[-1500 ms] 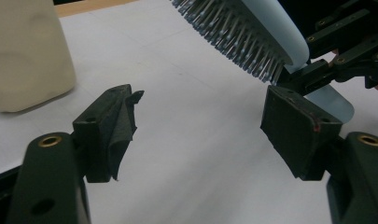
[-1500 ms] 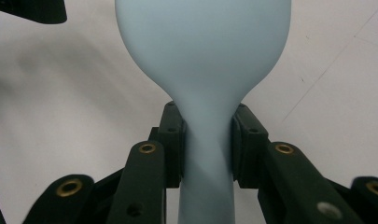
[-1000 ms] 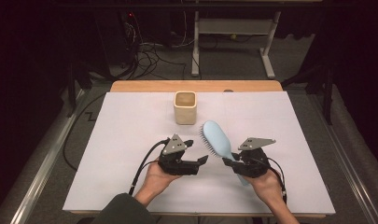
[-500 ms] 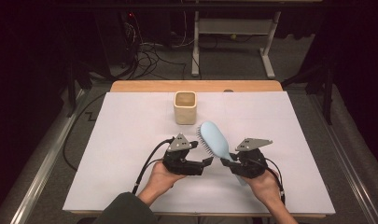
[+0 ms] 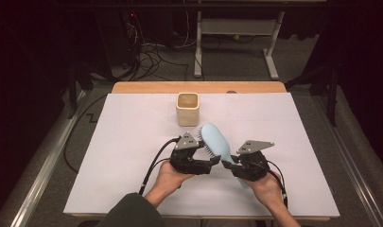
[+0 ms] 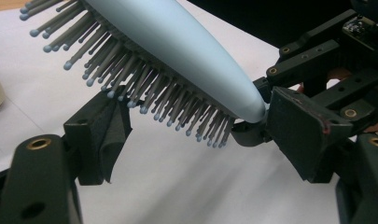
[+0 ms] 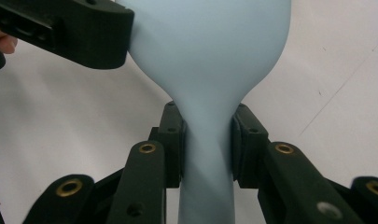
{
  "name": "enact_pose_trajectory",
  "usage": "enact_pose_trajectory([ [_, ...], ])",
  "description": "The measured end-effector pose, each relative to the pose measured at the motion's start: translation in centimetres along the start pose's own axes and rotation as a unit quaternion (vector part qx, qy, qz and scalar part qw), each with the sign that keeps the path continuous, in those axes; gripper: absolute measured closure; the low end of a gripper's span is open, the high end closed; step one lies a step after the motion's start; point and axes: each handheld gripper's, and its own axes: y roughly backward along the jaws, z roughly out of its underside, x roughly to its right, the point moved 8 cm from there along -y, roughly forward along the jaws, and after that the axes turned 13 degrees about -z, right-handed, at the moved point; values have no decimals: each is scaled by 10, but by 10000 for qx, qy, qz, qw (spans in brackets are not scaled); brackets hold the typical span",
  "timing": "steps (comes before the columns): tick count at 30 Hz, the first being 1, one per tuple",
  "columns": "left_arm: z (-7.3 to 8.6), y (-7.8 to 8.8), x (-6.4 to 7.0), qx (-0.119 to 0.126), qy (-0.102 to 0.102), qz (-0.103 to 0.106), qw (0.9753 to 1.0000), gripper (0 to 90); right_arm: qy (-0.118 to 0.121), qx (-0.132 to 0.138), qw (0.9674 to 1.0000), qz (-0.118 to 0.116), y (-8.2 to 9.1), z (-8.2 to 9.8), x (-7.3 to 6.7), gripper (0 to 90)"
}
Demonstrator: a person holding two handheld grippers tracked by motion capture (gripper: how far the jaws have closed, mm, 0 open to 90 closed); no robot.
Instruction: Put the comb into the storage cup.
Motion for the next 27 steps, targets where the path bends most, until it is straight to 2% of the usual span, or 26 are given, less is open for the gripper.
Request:
enact_pose_trajectory([
  [17,-5,-9,4,-71,190,24,9998,212,94,43,9999,75,-1,-1,-1,706],
  [21,-5,-12,5,-97,179,-40,9998,203,198,35,9998,79,-2,-3,-5,705],
  [27,-6,-12,4,-82,219,-63,9997,204,207,56,9997,95,-3,-4,-5,706],
])
